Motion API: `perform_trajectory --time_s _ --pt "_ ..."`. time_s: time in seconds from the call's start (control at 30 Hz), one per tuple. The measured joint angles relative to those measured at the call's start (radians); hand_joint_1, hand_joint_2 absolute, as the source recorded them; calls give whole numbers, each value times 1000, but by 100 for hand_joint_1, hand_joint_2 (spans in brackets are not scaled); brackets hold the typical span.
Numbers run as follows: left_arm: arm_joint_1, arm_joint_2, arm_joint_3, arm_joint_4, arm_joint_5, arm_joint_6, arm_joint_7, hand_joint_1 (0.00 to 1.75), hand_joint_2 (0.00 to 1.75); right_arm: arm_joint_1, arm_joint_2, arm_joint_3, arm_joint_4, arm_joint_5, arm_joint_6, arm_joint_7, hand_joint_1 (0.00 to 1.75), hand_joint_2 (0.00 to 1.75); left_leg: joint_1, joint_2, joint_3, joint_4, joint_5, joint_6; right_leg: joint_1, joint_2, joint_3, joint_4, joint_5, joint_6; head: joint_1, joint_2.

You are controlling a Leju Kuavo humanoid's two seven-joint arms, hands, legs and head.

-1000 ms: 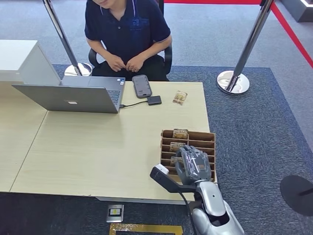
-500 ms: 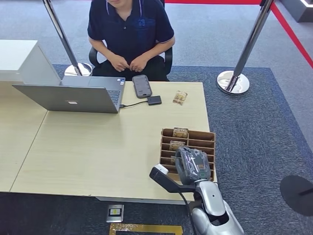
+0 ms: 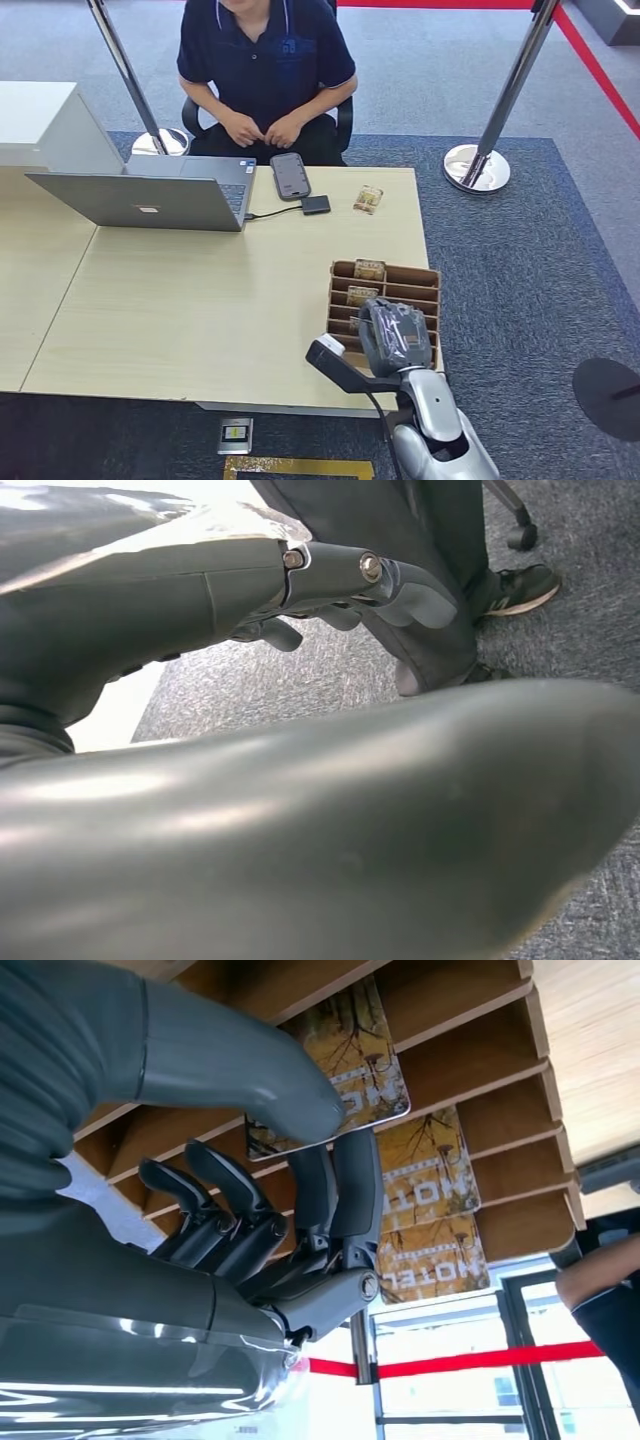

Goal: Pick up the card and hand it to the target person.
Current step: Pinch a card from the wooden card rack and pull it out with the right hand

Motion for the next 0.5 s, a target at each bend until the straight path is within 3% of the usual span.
perform_trajectory --time_s 0.5 --pt "0 0 0 0 3 1 -3 0 0 -7 -55 -2 -170 41 -4 -17 161 175 0 0 0 0 0 0 0 0 0 0 0 0 0 0"
